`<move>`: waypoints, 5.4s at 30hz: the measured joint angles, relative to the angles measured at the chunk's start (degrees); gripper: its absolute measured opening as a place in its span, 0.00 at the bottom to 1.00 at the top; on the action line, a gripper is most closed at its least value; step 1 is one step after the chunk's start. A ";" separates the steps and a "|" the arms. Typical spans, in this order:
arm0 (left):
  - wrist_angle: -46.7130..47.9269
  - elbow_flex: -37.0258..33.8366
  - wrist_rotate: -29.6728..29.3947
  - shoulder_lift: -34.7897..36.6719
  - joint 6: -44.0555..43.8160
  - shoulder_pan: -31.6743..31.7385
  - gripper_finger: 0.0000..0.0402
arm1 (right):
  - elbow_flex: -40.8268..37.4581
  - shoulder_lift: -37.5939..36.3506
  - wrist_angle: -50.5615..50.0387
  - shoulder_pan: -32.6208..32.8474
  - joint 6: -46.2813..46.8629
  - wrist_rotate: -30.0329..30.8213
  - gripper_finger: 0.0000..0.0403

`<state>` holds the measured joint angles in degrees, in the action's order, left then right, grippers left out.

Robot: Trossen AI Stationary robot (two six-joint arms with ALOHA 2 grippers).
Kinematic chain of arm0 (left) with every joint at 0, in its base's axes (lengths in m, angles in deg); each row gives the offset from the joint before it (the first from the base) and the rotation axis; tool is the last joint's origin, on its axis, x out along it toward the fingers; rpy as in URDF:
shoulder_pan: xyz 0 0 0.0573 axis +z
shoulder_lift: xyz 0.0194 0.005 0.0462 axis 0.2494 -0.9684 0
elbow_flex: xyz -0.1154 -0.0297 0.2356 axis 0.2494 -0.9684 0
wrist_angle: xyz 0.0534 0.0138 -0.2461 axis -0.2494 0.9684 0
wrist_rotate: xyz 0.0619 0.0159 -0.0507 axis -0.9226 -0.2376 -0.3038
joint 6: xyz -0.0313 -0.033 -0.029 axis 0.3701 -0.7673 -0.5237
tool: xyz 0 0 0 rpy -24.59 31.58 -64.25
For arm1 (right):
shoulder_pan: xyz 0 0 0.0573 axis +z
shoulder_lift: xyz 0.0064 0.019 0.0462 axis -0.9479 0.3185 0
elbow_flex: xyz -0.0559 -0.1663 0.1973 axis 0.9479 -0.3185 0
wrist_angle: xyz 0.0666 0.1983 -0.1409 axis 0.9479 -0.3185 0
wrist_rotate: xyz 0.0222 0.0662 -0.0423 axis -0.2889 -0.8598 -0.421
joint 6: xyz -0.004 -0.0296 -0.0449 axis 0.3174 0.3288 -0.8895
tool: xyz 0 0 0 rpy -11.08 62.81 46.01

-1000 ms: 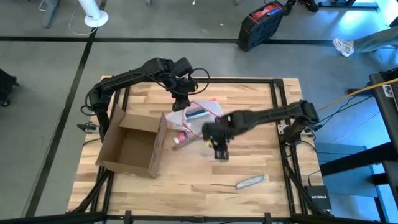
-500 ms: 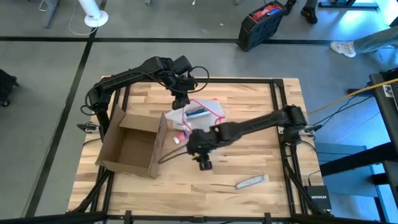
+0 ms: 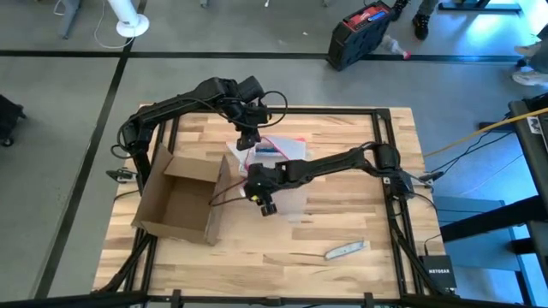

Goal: Unpack boxes
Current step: Put the pink bottle into the transparent zip bag, then put the green bottle into the transparent zip bag

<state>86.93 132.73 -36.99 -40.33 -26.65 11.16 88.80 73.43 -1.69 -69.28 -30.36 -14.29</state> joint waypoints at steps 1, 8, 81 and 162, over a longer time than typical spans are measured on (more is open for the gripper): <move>0.05 0.00 0.00 0.00 -0.26 0.00 0.00 | 0.00 0.40 0.29 -0.46 -0.13 0.32 0.41; 0.03 0.00 0.04 0.00 -0.81 0.00 0.00 | 0.04 3.22 3.77 -2.47 -1.55 -0.56 0.41; 0.99 0.00 3.34 -0.04 -1.81 -0.13 0.00 | 5.60 -7.26 -18.90 4.27 9.53 6.44 0.40; 4.53 0.02 -1.49 0.00 0.51 -0.33 0.00 | -20.96 -17.61 -18.86 -6.70 13.79 -1.85 0.54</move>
<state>91.46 132.75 -38.48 -40.33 -26.14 10.84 67.84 55.81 -20.55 -75.98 -16.57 -16.14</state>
